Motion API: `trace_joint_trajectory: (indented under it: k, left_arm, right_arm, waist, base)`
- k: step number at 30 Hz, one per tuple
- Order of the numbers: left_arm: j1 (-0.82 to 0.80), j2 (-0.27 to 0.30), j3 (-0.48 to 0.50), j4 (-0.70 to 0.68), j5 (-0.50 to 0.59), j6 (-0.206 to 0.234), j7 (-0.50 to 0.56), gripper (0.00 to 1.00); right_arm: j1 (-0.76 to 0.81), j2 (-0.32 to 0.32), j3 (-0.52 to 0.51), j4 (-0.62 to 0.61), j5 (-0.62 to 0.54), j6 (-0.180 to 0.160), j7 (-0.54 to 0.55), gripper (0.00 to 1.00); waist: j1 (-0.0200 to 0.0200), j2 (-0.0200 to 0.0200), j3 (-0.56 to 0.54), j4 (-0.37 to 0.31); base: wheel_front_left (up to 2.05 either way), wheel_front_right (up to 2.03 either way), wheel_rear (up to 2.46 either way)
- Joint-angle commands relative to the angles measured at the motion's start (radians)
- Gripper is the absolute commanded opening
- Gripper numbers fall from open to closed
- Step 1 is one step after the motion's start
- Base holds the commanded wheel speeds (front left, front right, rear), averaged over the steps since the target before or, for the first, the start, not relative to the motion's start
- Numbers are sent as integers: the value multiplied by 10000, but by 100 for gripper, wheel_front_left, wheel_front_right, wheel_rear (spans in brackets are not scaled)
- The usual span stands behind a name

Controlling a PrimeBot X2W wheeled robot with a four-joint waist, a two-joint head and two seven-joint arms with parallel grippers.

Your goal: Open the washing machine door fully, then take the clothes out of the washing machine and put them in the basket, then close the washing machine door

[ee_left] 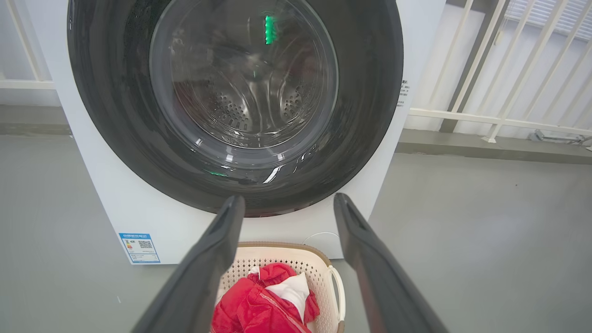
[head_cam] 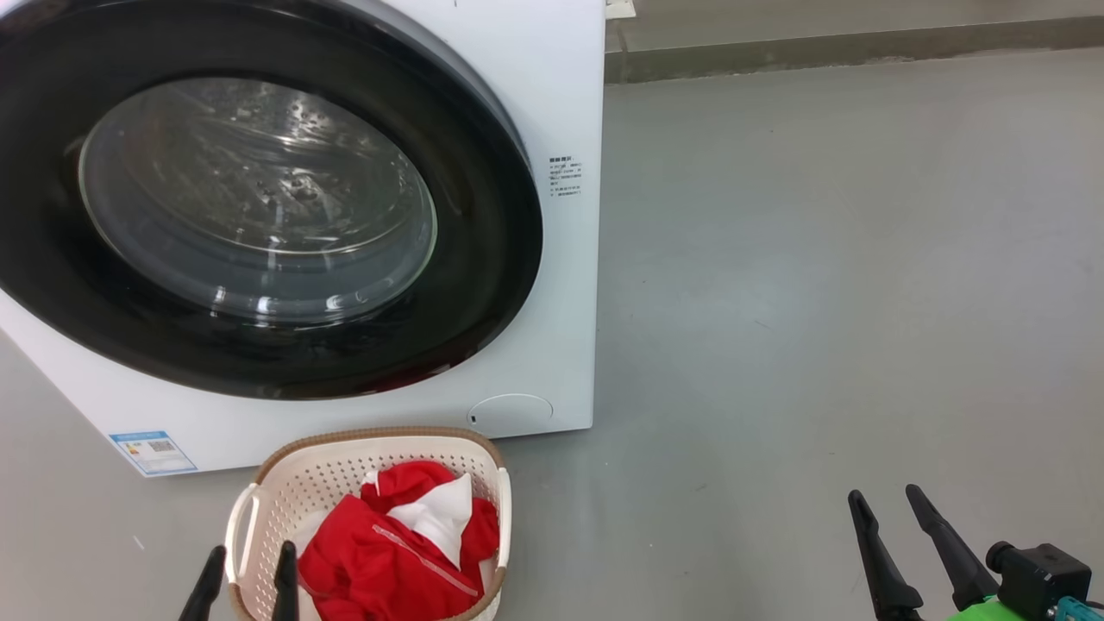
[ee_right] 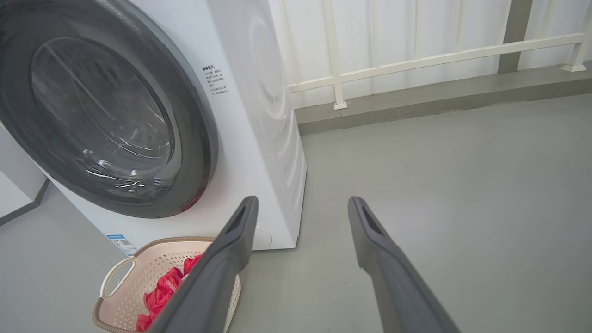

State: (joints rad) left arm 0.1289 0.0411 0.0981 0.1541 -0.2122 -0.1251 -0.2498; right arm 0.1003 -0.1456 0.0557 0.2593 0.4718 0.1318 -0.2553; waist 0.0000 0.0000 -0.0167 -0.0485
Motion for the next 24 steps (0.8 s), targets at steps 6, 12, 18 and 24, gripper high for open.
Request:
trace_joint_trajectory:
  k: [6,12,18,24]
  left_arm:
    - [-95,91,398,-256,1,-3,-120,100]
    - [-98,91,345,-228,-50,11,-120,100]
    - [-89,91,360,-266,-43,70,-120,100]
    - [-11,-11,13,72,-18,25,15,0]
  right_arm:
    - [-12,-189,144,-296,-92,-11,-65,100]
    - [-8,-206,124,-312,-93,-11,-65,100]
    - [1,-242,101,-325,-91,-11,-65,100]
    - [17,-8,-77,-9,14,0,3,0]
  waist:
    - [0,0,-2,62]
    - [0,0,5,106]
    - [0,0,12,103]
    - [0,0,1,77]
  base:
    - [0,0,0]
    - [0,0,0]
    - [0,0,0]
    - [0,0,0]
